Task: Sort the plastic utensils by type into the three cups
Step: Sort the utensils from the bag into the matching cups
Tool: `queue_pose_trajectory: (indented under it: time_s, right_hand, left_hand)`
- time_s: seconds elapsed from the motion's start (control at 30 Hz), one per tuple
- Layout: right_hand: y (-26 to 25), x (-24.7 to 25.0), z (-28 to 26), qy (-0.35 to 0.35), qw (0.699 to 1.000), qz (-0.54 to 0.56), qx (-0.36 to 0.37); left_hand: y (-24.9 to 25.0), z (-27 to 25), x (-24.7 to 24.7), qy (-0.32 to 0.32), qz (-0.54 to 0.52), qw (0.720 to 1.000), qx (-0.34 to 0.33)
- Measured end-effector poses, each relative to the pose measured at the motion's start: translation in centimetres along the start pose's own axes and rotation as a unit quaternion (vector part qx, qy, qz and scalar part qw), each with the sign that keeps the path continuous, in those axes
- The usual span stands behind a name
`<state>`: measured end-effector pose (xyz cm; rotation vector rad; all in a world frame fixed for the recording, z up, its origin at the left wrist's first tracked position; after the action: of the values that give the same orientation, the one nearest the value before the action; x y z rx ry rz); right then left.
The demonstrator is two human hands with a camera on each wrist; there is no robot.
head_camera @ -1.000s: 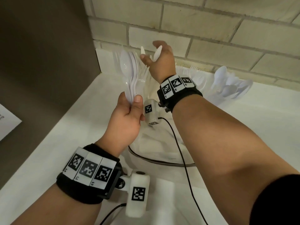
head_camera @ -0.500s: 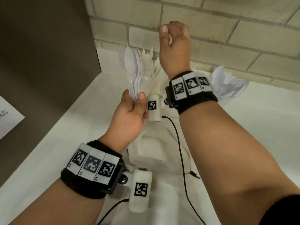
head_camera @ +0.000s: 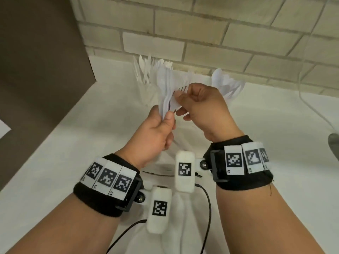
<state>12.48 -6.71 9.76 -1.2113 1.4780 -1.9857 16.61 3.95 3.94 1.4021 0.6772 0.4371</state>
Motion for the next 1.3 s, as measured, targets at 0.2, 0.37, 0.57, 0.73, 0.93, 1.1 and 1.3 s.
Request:
queue_pose_trajectory:
  time_s: [0.2,0.37,0.57,0.73,0.93,1.1,1.3]
  right_hand:
    - [1.3,0.5,-2.0,0.034,0.999,0.03,-0.019]
    - [0.6,3.1,-2.3,0.151,0.963,0.221,-0.014]
    - [1.2,2.6,-0.9,0.106,0.97,0.211,-0.053]
    - [2.1,-0.4,-1.0,-0.024,0.959,0.266,-0.096]
    - [2.6,-0.2,-0.9,-0.016,0.965,0.253,-0.066]
    - [2.9,0.2,-0.9,-0.003,0.974,0.217,-0.065]
    - [4.1,0.1,-0.8,0.027,0.967,0.232,-0.104]
  left_hand:
    - [-1.1,-0.5,0.1,0.043,0.045,0.998,0.002]
    - [-1.2,-0.4,1.2,0.082,0.074,0.994,0.005]
    - [-1.2,-1.0,0.1,0.003,0.021,0.999,0.036]
    - [-2.0,-1.7,-1.1,-0.082,-0.038,0.99,0.105]
    - [-1.9,-1.2,-0.1,-0.021,0.014,0.996,0.081]
    - [-0.8,-0.6,0.8,0.045,0.058,0.997,0.024]
    - [-0.4,-0.3,0.8,0.072,0.076,0.994,0.005]
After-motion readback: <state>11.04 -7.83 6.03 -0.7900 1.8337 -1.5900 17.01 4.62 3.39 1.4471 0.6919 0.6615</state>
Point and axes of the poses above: each hand's wrist, its own z-axis towards the middle knuckle, its own x-axis out of the back of the hand, y = z × x, the point moved 9 cm from there along z, towards the middle knuckle, and after that the axes turned 5 degrees about -z, right-handed, at the moved point
